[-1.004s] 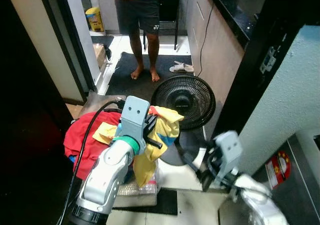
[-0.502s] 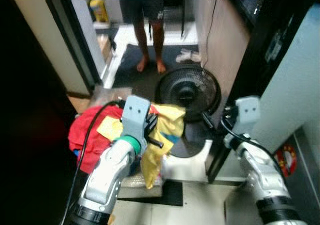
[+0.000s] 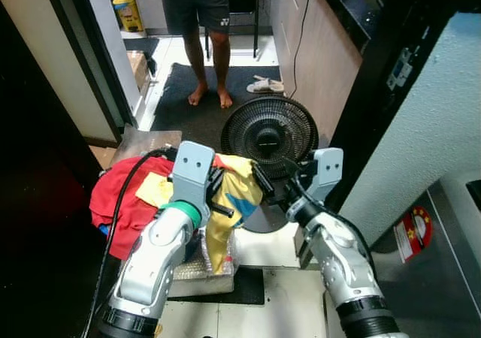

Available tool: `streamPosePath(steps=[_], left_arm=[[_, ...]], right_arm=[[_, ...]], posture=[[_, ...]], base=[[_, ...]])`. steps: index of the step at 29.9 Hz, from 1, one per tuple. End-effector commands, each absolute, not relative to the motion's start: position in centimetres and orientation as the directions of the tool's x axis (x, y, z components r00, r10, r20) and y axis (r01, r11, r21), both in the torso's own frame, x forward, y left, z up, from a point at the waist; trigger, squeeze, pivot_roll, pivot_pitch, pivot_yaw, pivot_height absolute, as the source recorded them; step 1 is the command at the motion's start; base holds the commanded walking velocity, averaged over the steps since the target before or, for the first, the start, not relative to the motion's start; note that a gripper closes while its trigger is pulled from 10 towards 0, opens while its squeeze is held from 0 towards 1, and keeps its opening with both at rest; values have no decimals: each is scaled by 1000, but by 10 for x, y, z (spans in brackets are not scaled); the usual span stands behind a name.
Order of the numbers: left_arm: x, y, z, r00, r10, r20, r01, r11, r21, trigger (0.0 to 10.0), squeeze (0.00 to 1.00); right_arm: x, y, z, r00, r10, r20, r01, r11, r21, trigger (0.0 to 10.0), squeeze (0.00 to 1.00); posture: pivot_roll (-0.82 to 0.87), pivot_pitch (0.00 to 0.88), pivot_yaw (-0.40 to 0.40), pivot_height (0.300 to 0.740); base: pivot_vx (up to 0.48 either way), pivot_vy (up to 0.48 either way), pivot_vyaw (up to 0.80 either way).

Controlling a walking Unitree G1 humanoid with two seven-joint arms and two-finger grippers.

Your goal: Clothes washing

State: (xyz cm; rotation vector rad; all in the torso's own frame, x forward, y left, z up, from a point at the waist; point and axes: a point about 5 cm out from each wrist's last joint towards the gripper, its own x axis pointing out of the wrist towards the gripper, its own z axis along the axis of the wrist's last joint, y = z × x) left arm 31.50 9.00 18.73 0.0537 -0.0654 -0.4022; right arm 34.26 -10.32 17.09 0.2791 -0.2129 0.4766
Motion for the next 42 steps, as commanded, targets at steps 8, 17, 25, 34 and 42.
streamPosePath(steps=[8,17,25,34,42], left_arm=[[314,89,189,920,-386,64,381,922,69,10000,0],[313,90,190,922,-381,67,377,924,64,10000,0],[315,84,190,917,-392,65,389,919,57,10000,0],[312,81,218,894,-403,196,388,915,111,10000,0],[288,81,274,787,-446,426,372,894,249,10000,0]], right_arm=[[316,-87,137,726,678,115,-688,712,140,10000,0],[298,-95,102,723,691,-29,-691,723,9,10000,0],[319,-96,124,795,604,58,-607,793,55,10000,0],[342,-97,175,864,425,271,-463,882,93,10000,0],[322,-96,227,790,393,471,-458,889,28,10000,0]], posture=[[6,111,65,740],[7,122,63,740],[5,129,67,740],[21,125,60,740],[35,107,58,740]], base=[[0,0,0],[0,0,0],[0,0,0],[0,0,0],[0,0,0]])
